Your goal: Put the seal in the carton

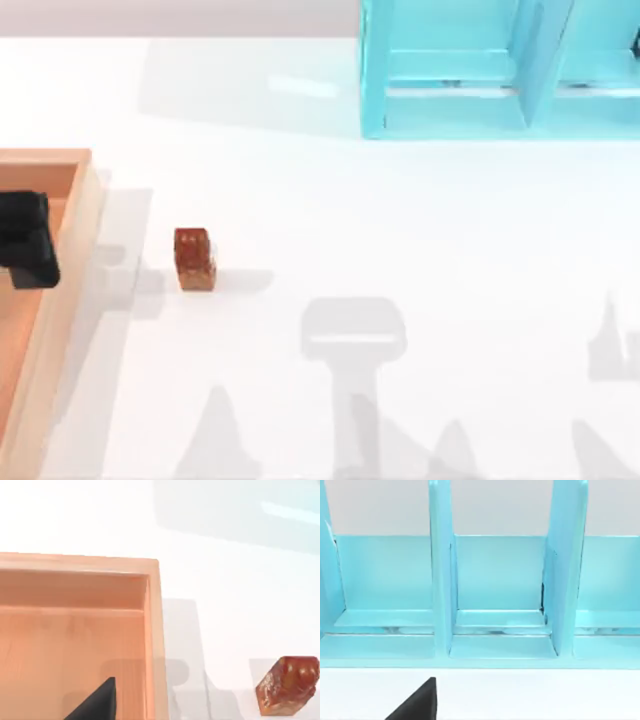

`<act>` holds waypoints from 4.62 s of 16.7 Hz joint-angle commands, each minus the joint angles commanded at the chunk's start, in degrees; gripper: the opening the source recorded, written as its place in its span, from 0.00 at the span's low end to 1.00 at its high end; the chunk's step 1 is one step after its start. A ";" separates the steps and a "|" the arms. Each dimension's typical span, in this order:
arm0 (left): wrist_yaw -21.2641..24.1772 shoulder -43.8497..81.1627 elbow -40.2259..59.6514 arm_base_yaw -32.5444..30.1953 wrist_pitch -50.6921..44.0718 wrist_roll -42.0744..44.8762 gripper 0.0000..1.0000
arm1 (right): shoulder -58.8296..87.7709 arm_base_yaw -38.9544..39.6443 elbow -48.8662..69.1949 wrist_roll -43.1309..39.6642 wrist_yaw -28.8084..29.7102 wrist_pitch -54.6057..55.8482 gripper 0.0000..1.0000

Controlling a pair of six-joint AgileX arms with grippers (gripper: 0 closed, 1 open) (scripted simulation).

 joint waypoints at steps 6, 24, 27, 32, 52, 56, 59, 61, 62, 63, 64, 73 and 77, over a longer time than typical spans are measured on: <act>-0.19 38.28 29.60 -6.67 -22.49 -5.99 1.00 | 0.00 0.00 0.00 0.00 0.00 0.00 1.00; 0.10 78.60 65.33 -14.37 -47.32 -13.38 1.00 | 0.00 0.00 0.00 0.00 0.00 0.00 1.00; 0.10 79.69 62.11 -14.47 -43.29 -13.27 1.00 | 0.00 0.00 0.00 0.00 0.00 0.00 1.00; 0.13 83.09 52.96 -14.50 -30.04 -13.25 1.00 | 0.00 0.00 0.00 0.00 0.00 0.00 1.00; 0.14 83.94 50.41 -14.51 -27.12 -13.25 0.00 | 0.00 0.00 0.00 0.00 0.00 0.00 1.00; 0.14 83.94 50.41 -14.51 -27.12 -13.25 0.00 | 0.00 0.00 0.00 0.00 0.00 0.00 1.00; 0.14 83.94 50.41 -14.51 -27.12 -13.25 0.00 | 0.00 0.00 0.00 0.00 0.00 0.00 1.00; 0.16 83.79 50.62 -14.51 -27.32 -13.18 0.00 | 0.00 0.00 0.00 0.00 0.00 0.00 1.00; 0.16 83.54 51.36 -14.63 -28.09 -13.08 0.00 | 0.00 0.00 0.00 0.00 0.00 0.00 1.00; 0.15 83.19 52.55 -14.72 -29.43 -13.05 0.00 | 0.00 0.00 0.00 0.00 0.00 0.00 1.00; 0.15 82.80 53.99 -14.74 -31.27 -13.09 0.00 | 0.00 0.00 0.00 0.00 0.00 0.00 1.00; 0.12 78.64 65.75 -14.61 -47.67 -13.42 0.00 | 0.00 0.00 0.00 0.00 0.00 0.00 1.00; 0.10 78.81 65.58 -14.42 -47.54 -13.19 0.00 | 0.00 0.00 0.00 0.00 0.00 0.00 1.00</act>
